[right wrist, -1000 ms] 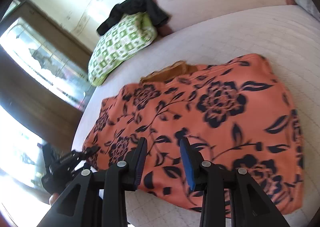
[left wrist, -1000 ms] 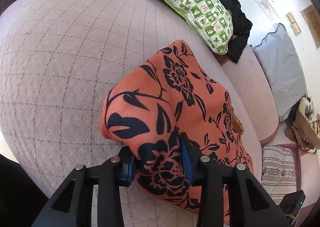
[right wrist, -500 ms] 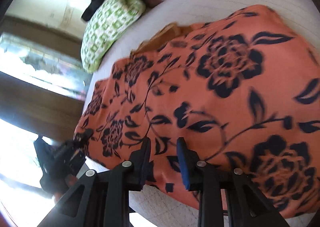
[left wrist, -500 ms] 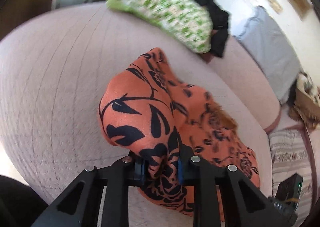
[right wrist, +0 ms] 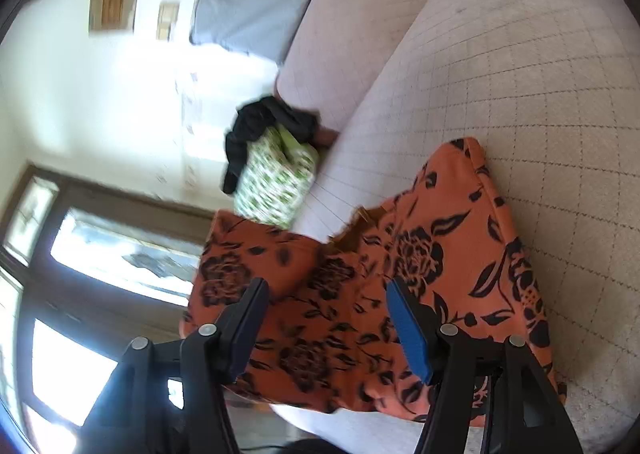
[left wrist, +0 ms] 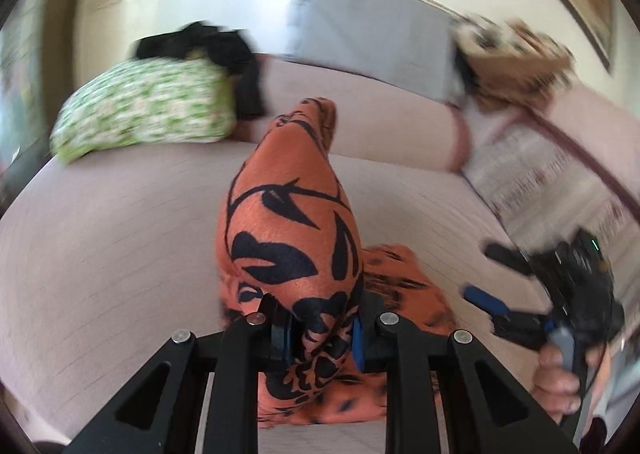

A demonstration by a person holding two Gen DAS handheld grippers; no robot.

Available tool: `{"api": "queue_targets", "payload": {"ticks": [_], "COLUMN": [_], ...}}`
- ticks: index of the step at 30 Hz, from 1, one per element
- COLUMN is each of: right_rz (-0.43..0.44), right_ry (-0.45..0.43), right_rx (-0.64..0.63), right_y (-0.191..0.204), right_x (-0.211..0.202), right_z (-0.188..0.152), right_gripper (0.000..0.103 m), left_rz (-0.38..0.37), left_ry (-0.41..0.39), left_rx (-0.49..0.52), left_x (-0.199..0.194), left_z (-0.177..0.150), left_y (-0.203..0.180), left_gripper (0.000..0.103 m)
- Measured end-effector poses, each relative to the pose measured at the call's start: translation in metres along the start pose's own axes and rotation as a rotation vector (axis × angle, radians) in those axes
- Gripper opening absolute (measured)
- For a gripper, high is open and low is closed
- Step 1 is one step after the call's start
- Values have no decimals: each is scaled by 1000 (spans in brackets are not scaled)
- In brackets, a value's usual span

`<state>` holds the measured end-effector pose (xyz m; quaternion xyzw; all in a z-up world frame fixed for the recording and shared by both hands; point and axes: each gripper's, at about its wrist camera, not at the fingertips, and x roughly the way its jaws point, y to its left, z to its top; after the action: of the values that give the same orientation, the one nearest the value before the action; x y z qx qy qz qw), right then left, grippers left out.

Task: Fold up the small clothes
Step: 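Lift and fold the blouse edge over with both tools, then release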

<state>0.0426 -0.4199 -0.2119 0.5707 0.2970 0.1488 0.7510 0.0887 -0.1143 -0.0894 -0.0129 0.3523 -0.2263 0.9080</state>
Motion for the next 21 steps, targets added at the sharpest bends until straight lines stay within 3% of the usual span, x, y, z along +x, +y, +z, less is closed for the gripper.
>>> {"api": "queue_targets", "payload": {"ticks": [2, 4, 6, 10, 17, 21], "right_rz": [29, 35, 26, -50, -137, -192], "right_ry": [12, 39, 67, 71, 36, 68], "right_rx": [62, 124, 195, 277, 266, 204], "right_y": [-11, -23, -36, -54, -58, -54], "right_x": [0, 5, 12, 14, 23, 45], "right_z": [6, 9, 10, 13, 23, 33], "right_gripper": [69, 71, 72, 75, 75, 75], "left_rz": [-26, -69, -145, -194, -30, 22], "left_ry": [68, 161, 241, 220, 166, 187], "left_rx": [81, 138, 154, 161, 55, 51], "left_x": [20, 40, 48, 31, 22, 38], "left_z": [-5, -14, -23, -30, -23, -33], "left_y": [-34, -58, -69, -48, 36, 52], "left_gripper": [25, 45, 54, 68, 70, 70]}}
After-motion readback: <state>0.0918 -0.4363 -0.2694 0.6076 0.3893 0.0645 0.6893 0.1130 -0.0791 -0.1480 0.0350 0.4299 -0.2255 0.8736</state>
